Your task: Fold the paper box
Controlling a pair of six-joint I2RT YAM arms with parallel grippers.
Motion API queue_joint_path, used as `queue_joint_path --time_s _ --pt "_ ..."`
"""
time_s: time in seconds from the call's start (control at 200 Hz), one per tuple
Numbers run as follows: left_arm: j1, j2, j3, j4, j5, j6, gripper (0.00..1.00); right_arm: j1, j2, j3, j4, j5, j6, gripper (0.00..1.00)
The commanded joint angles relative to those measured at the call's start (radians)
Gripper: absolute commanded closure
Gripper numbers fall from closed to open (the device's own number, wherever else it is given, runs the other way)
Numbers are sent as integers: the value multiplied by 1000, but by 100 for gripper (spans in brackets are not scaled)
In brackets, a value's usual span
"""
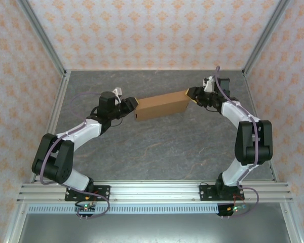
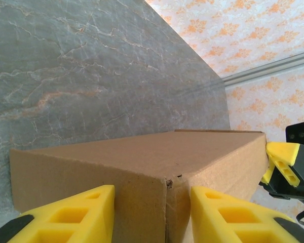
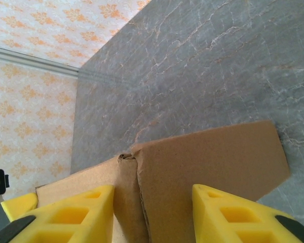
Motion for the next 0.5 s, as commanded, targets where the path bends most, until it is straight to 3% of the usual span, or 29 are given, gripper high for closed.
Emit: queue_joint_path --time_s 0.0,0.495 --pt "-43 -40 -58 -105 -36 32 59 16 -60 -73 0 14 -9 59" --pt "-152 -196 -263 -128 -207 -15 56 57 -234 -363 123 106 76 58"
